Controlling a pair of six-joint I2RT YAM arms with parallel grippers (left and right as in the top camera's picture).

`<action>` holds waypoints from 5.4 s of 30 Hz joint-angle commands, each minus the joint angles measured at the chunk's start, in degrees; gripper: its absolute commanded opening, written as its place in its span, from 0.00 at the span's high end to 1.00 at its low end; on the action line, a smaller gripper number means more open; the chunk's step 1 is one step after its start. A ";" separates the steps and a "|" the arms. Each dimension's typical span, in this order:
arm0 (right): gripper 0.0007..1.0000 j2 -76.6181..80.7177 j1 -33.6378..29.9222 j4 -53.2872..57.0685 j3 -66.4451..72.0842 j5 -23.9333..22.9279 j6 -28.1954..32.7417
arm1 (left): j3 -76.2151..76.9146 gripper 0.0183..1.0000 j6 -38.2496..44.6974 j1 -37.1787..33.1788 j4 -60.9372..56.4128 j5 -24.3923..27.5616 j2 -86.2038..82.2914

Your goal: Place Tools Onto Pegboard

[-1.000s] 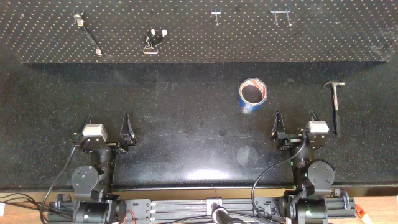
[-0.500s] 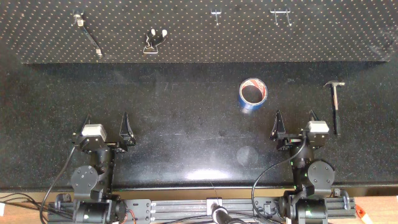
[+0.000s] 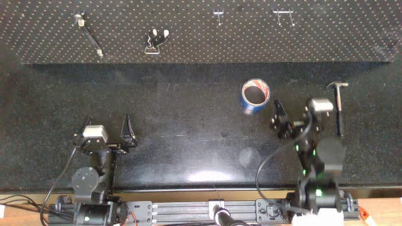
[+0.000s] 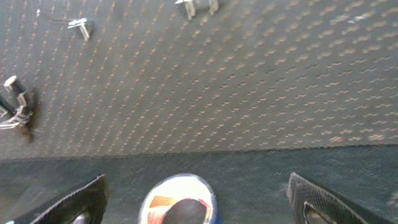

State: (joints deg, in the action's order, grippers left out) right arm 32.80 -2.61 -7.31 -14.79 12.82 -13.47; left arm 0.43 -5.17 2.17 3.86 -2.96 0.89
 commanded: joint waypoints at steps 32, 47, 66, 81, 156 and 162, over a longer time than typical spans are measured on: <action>0.01 60.11 19.74 28.11 -37.75 -9.20 -0.94 | -0.11 0.00 0.79 -0.28 0.48 0.66 -0.68; 0.60 61.24 19.67 28.09 -37.75 -9.22 -0.90 | -0.11 0.00 0.79 -0.28 0.50 0.66 -0.70; 0.85 61.18 19.52 28.28 -37.75 -14.21 -0.87 | -0.11 0.00 0.79 -0.28 0.48 0.66 -0.70; 0.90 60.98 19.52 28.26 -37.75 -14.99 -0.94 | -0.11 0.00 0.79 -0.28 0.48 0.66 -0.70; 0.93 61.53 30.56 -26.45 -37.44 -26.64 29.03 | -0.11 0.00 0.79 -0.28 0.48 0.66 -0.70; 0.93 61.53 30.56 -26.43 -37.44 -25.18 29.00 | -0.11 0.00 0.79 -0.28 0.48 0.66 -0.70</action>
State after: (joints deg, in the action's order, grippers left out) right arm 93.45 28.42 -33.89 -51.88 -12.51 15.40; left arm 0.43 -5.15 2.17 3.92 -2.70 0.73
